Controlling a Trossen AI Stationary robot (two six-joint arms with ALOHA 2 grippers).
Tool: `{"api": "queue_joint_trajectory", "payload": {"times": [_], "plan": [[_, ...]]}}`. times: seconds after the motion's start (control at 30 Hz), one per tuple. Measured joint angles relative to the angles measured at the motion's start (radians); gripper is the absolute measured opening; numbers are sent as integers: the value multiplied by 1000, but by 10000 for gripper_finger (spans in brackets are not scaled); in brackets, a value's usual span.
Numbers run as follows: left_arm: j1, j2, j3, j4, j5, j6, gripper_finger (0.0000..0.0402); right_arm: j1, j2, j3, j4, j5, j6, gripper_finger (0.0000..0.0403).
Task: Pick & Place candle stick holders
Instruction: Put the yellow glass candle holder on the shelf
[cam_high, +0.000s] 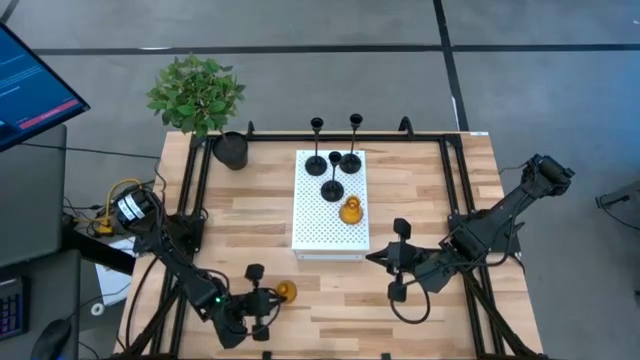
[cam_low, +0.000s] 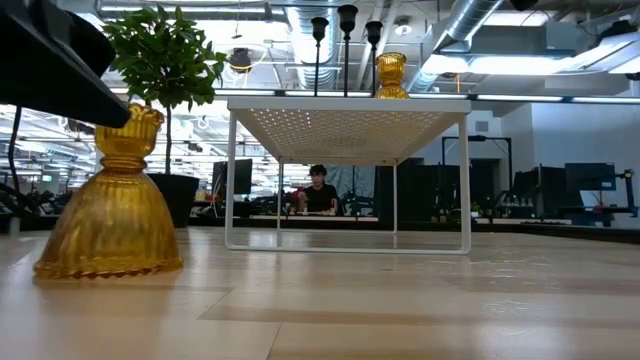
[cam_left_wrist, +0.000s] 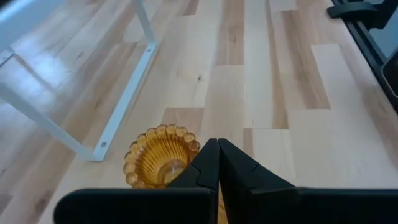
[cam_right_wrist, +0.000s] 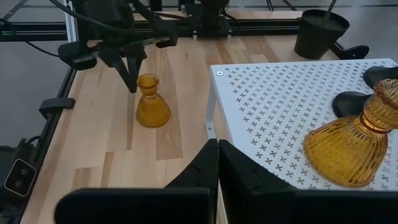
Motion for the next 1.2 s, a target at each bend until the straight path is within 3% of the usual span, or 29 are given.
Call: {"api": "queue_joint_trajectory", "payload": {"times": [0.13,0.3,0.53,0.77,1.07,1.2], "plan": [[-14,-16,-1,4,23,38,3,0,0,0,-2,0,0,0],[-94,-126,-1,5,32,68,3,0,0,0,-26,0,0,0],[-191,-280,0,-153,-103,59,3,2,0,0,-25,-31,-58,0],[-101,-327,0,-261,-69,1,3,-4,0,0,-23,-62,-156,0],[33,-351,0,-262,-58,134,3,-115,-7,0,-51,-278,-286,0],[93,-390,0,-265,-10,199,3,-175,-36,0,-106,-302,-291,0]]}}
